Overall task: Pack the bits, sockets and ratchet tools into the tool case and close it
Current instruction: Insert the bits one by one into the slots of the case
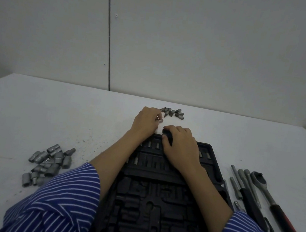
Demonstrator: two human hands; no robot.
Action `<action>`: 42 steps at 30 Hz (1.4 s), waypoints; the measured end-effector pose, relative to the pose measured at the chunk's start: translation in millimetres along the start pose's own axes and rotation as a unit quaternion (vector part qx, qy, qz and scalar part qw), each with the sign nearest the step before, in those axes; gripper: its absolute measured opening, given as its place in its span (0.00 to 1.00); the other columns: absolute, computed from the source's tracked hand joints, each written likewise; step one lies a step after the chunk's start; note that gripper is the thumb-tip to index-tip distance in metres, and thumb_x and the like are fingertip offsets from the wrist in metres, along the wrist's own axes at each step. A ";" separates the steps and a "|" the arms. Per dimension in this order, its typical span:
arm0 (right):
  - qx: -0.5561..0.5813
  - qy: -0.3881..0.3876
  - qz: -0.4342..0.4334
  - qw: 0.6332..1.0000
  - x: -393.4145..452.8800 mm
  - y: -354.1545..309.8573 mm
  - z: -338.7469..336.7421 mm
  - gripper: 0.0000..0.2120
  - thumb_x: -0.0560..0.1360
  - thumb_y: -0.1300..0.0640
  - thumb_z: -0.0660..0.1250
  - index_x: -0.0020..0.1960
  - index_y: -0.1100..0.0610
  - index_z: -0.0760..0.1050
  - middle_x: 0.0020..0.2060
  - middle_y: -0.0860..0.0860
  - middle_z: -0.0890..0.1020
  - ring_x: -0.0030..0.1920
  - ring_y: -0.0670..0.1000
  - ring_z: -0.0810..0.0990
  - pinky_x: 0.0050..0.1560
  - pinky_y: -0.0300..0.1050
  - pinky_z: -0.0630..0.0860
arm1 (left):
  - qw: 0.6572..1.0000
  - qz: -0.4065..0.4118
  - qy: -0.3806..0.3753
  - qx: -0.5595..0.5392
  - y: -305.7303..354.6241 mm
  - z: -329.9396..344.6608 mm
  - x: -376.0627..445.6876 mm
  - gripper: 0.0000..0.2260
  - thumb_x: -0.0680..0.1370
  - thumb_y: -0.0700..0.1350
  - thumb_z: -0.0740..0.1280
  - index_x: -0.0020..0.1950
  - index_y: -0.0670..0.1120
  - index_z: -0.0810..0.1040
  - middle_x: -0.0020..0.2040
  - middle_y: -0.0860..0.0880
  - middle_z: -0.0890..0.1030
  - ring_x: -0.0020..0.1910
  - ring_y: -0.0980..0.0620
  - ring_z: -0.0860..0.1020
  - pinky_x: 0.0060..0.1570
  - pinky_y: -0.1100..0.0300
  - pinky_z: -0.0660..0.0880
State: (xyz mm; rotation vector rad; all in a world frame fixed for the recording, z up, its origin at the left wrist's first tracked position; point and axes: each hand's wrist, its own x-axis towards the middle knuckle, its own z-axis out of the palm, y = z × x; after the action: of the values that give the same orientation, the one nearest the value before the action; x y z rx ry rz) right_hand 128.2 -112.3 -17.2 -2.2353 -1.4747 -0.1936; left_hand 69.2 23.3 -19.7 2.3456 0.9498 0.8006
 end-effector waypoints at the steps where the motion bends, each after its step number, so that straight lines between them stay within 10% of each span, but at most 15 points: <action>1: 0.001 0.000 0.000 1.000 0.2 0.0 0.0 0.15 0.79 0.51 0.58 0.63 0.52 0.72 0.58 0.49 0.78 0.60 0.53 0.71 0.55 0.47 0.68 | 1.000 0.004 0.000 -0.010 -1.3 -0.1 -0.1 0.04 0.74 0.39 0.67 0.44 0.42 0.81 0.44 0.46 0.82 0.50 0.46 0.76 0.48 0.52 0.74; 21: 0.125 0.072 -0.033 0.989 0.8 2.2 0.3 0.14 0.77 0.53 0.65 0.61 0.55 0.74 0.53 0.50 0.81 0.56 0.51 0.75 0.55 0.44 0.70 | 0.983 0.074 -0.001 -0.168 1.5 -37.2 -44.6 0.05 0.78 0.38 0.62 0.47 0.41 0.78 0.39 0.54 0.81 0.39 0.66 0.79 0.40 0.76 0.69; 42: 0.281 0.045 -0.025 0.958 -6.4 -8.6 -16.8 0.04 0.73 0.58 0.69 0.43 0.59 0.76 0.34 0.51 0.83 0.35 0.43 0.81 0.39 0.34 0.78 | 0.992 0.046 0.019 -0.113 -14.9 -43.8 -81.4 0.07 0.79 0.41 0.62 0.50 0.43 0.80 0.48 0.49 0.82 0.48 0.54 0.78 0.51 0.63 0.72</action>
State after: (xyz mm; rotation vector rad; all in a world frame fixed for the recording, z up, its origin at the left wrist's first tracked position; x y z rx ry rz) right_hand 120.0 -122.3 -2.1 -1.7103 -1.3309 0.1010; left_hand -14.7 -17.9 -25.0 2.1963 0.7287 0.9394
